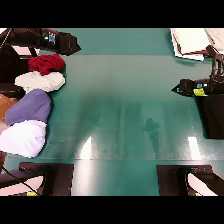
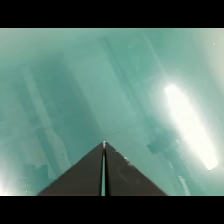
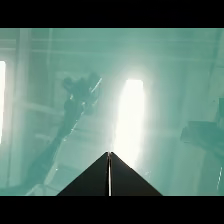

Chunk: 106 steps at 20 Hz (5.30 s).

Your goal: Fold the shirts.

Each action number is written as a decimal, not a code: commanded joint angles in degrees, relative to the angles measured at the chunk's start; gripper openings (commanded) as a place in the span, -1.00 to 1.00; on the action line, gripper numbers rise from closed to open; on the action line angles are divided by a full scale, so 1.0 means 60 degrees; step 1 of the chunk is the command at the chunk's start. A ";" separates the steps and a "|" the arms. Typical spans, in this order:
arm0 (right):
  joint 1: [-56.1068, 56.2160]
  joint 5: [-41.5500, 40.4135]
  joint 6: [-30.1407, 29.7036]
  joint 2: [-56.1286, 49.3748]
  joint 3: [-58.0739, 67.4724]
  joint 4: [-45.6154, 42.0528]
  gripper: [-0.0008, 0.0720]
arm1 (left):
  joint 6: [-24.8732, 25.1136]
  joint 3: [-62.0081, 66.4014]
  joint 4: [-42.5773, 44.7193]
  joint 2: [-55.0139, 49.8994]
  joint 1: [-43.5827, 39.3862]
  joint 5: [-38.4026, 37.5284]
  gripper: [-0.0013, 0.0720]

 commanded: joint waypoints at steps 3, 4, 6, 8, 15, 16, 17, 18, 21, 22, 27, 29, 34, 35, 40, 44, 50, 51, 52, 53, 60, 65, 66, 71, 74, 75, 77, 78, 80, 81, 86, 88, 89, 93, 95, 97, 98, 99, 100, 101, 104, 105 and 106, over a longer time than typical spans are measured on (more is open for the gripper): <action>0.0033 -0.0124 0.0007 0.0007 0.0007 0.0007 -0.93 | 0.0000 0.0004 0.0000 0.0000 -0.0007 0.0004 -0.90; 0.0033 -0.0120 0.0007 0.0007 0.0007 0.0007 -0.93 | 0.0000 0.0004 0.0000 0.0000 -0.0007 0.0000 -0.90; 0.0033 -0.0124 0.0007 0.0007 0.0007 0.0007 -0.94 | 0.0000 0.0004 0.0000 0.0000 -0.0007 0.0004 -0.90; 0.0033 -0.0127 0.0007 0.0007 0.0007 0.0007 -0.94 | 0.0000 0.0004 0.0000 0.0000 -0.0007 0.0000 -0.90; 0.0033 -0.0127 0.0007 0.0007 0.0007 0.0007 -0.93 | 0.0040 0.0000 0.0018 -0.0004 -0.0007 0.0583 -0.89; 0.0033 -0.0127 0.0007 0.0007 0.0007 0.0004 -0.94 | 0.0321 0.0000 0.0178 -0.0007 -0.0004 0.0882 -0.89; 0.0033 -0.0131 0.0007 0.0007 0.0007 0.0004 -0.93 | 0.0648 0.0000 0.0576 -0.0007 0.0000 0.1169 -0.48; 0.0033 -0.0127 0.0007 0.0007 0.0007 0.0007 -0.94 | 0.0568 -0.0004 0.1315 -0.0015 0.0004 0.1490 0.40; 0.0033 -0.0117 0.0007 0.0007 0.0007 0.0011 -0.93 | -0.0670 0.0000 0.4317 -0.0379 0.0160 0.1985 0.65; 0.0033 -0.0091 0.0007 0.0007 0.0007 0.0011 -0.93 | -0.1082 0.0000 0.4962 -0.0678 0.0419 0.1956 0.65; 0.0033 -0.0080 0.0007 0.0007 0.0007 0.0011 -0.93 | -0.1606 0.0000 0.5049 -0.2776 0.2146 0.1774 0.65; 0.0033 -0.0080 0.0007 0.0007 0.0004 0.0011 -0.94 | -0.1606 0.0000 0.5049 -0.3617 0.2648 0.1858 0.65; 0.0033 -0.0095 0.0007 0.0007 -0.0015 0.0007 -0.93 | -0.1606 0.0004 0.5005 -0.4972 0.3432 0.2794 0.65; 0.0033 -0.0124 0.0007 0.0007 -0.0015 0.0004 -0.94 | -0.1596 0.0004 0.4998 -0.5107 0.3435 0.2954 0.65; 0.0033 -0.0186 0.0007 0.0007 -0.0011 0.0007 -0.93 | -0.1577 0.0379 0.4947 -0.5155 0.3435 0.3085 -0.52; 0.0029 -0.0193 0.0007 0.0011 0.0331 0.0004 -0.93 | -0.1574 0.1676 0.4819 -0.4648 0.3402 0.2211 -0.90; 0.0033 -0.0208 -0.0255 0.0007 0.3362 -0.0036 -0.94 | -0.0368 0.3115 0.3949 -0.1038 0.2422 0.2226 -0.90; 0.0029 -0.0244 -0.0280 0.0007 0.3861 -0.0047 -0.94 | -0.0106 0.3107 0.3945 -0.0404 0.2087 0.2058 -0.90; 0.0033 -0.0277 -0.0277 0.0011 0.4331 -0.0186 -0.94 | 0.0055 0.3064 0.3942 0.0229 0.1661 0.1865 -0.90; 0.0033 -0.0270 -0.0277 0.0011 0.4725 -0.0350 -0.94 | 0.0175 0.3064 0.3909 0.0688 0.1228 0.1606 -0.90; 0.0033 -0.0091 -0.0277 0.0007 0.6430 -0.1005 -0.94 | 0.0521 0.1989 0.2393 0.1188 -0.2594 0.0535 -0.90; 0.0033 0.0226 -0.0277 0.0007 0.6488 -0.1005 -0.94 | 0.0692 0.0146 0.0346 -0.0007 -0.4430 0.0787 0.52; 0.0033 0.0259 -0.0277 0.0007 0.6488 -0.1002 -0.93 | 0.0699 0.0087 0.0208 -0.0255 -0.4481 0.0805 0.61; 0.0033 0.0546 -0.0277 0.0007 0.6488 -0.0998 -0.94 | 0.0226 0.0015 0.1461 -0.0466 -0.2718 0.0291 0.62; 0.0033 0.0630 -0.0277 0.0004 0.6477 -0.0998 -0.94 | -0.0270 -0.1111 0.0900 -0.0488 -0.1067 0.0051 0.62; 0.0033 0.0641 -0.0273 0.0004 0.6466 -0.0998 -0.94 | -0.0240 -0.1785 0.0412 -0.0488 -0.0696 -0.0015 0.62; 0.0033 0.0696 -0.0273 0.0007 0.6466 -0.0994 -0.94 | 0.0004 -0.3297 -0.0401 -0.0492 -0.0393 -0.0015 0.62; 0.0033 0.0754 -0.0273 0.0007 0.6466 -0.1002 -0.94 | 0.0270 -0.4047 -0.0554 -0.0488 -0.0397 -0.0026 0.61; 0.0033 0.0929 -0.0273 0.0004 0.6466 -0.1002 -0.93 | 0.0273 -0.5257 -0.0754 -0.0484 -0.0423 -0.0087 0.62; 0.0033 0.1024 -0.0273 0.0004 0.6466 -0.1005 -0.93 | 0.0262 -0.5712 -0.0798 -0.0481 -0.0423 -0.0087 0.62; 0.0033 0.1249 -0.0273 -0.0011 0.6466 -0.1002 -0.93 | 0.0557 -0.7482 -0.1351 -0.0328 -0.0426 -0.0036 0.62; 0.0033 0.1264 -0.0273 -0.0011 0.6426 -0.1002 -0.93 | 0.0882 -0.8167 -0.2000 -0.0328 -0.0426 0.0000 0.62; 0.0033 0.1264 -0.0273 -0.0004 0.6266 -0.0998 -0.94 | 0.1188 -0.8455 -0.2433 -0.0328 -0.0423 0.0007 0.62; 0.0033 0.1417 -0.0055 -0.0011 0.4870 -0.0991 -0.94 | 0.1512 -0.8808 -0.2885 -0.0331 -0.0426 0.0073 0.61; 0.0033 0.1417 -0.0033 -0.0011 0.3960 -0.0991 -0.93 | 0.1625 -0.8808 -0.2881 -0.0331 -0.0423 0.0117 0.27; 0.0033 0.1424 0.0091 -0.0011 0.3024 -0.0998 -0.93 | 0.1698 -0.8808 -0.2889 -0.0331 -0.0423 0.0240 0.02; 0.0033 0.1421 0.0102 -0.0007 0.2561 -0.0987 -0.93 | 0.1694 -0.8808 -0.2892 -0.0331 -0.0423 0.0310 0.01; 0.0033 0.1435 0.0193 -0.0011 0.2069 -0.0991 -0.94 | 0.1690 -0.8808 -0.2892 -0.0331 -0.0423 0.0448 0.01; 0.0033 0.1417 0.0240 -0.0007 0.1606 -0.0991 -0.94 | 0.1687 -0.8797 -0.2892 -0.0331 -0.0423 0.0576 0.01; 0.0033 0.1413 0.0266 -0.0004 0.1111 -0.0994 -0.93 | 0.1690 -0.8743 -0.2885 -0.0328 -0.0419 0.0663 0.01; 0.0040 0.1290 0.0270 -0.0007 -0.0168 -0.0874 -0.93 | 0.1690 -0.8342 -0.2805 -0.0328 -0.0412 0.0597 0.01; 0.0040 0.1173 0.0270 -0.0011 -0.0568 -0.0619 -0.94 | 0.1694 -0.8229 -0.2805 -0.0328 -0.0412 0.0568 0.01; 0.0040 0.1020 0.0266 -0.0007 -0.0929 -0.0364 -0.93 | 0.1698 -0.8160 -0.2809 -0.0328 -0.0412 0.0525 0.01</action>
